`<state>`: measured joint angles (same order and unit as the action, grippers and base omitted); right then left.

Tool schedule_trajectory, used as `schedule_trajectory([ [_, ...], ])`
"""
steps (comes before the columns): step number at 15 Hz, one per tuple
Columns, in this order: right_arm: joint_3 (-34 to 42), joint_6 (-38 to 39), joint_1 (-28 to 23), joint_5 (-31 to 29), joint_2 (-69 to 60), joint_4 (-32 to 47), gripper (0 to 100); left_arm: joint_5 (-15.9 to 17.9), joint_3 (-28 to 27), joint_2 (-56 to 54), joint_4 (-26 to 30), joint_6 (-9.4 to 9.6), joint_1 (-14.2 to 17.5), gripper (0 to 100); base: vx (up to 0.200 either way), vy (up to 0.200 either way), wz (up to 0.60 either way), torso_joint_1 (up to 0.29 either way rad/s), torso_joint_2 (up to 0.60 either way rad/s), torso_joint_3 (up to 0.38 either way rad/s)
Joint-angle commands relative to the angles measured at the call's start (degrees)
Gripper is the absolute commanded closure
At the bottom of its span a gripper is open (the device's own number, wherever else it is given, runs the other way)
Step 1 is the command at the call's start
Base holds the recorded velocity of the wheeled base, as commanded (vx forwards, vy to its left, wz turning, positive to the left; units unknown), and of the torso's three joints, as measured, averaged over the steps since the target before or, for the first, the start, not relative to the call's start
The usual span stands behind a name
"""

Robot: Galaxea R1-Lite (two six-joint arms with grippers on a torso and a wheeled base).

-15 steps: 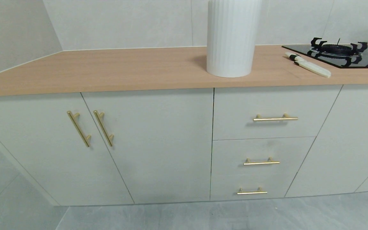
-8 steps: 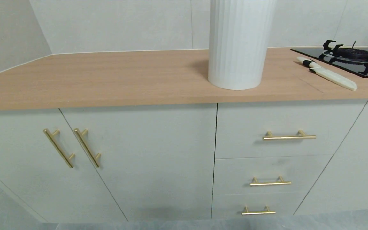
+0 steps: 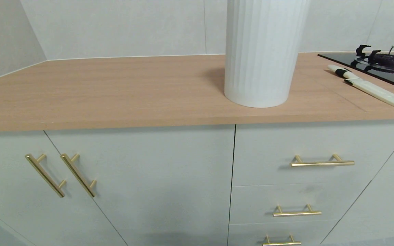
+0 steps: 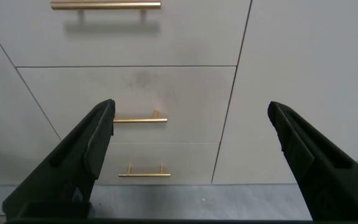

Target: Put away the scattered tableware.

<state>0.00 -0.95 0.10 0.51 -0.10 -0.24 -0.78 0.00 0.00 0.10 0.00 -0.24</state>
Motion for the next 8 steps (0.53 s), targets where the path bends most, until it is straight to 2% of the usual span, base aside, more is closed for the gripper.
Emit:
schedule_trajectory([
  [1, 0.0, -0.02, -0.01, 0.02, 0.1, -0.02, 0, -0.01, 0.0, 0.0, -0.01, 0.09, -0.02, 0, 0.0, 0.0, 0.0, 0.0, 0.0, 0.0],
  [3, 0.0, -0.02, -0.01, 0.02, 0.1, -0.02, 0, -0.01, 0.0, 0.0, -0.01, 0.09, -0.02, 0, 0.0, 0.0, 0.0, 0.0, 0.0, 0.0],
  [8, 0.0, -0.02, -0.01, 0.02, 0.1, -0.02, 0, -0.01, 0.0, 0.0, -0.01, 0.09, -0.02, 0, 0.0, -0.2, 0.0, 0.004, 0.01, 0.001],
])
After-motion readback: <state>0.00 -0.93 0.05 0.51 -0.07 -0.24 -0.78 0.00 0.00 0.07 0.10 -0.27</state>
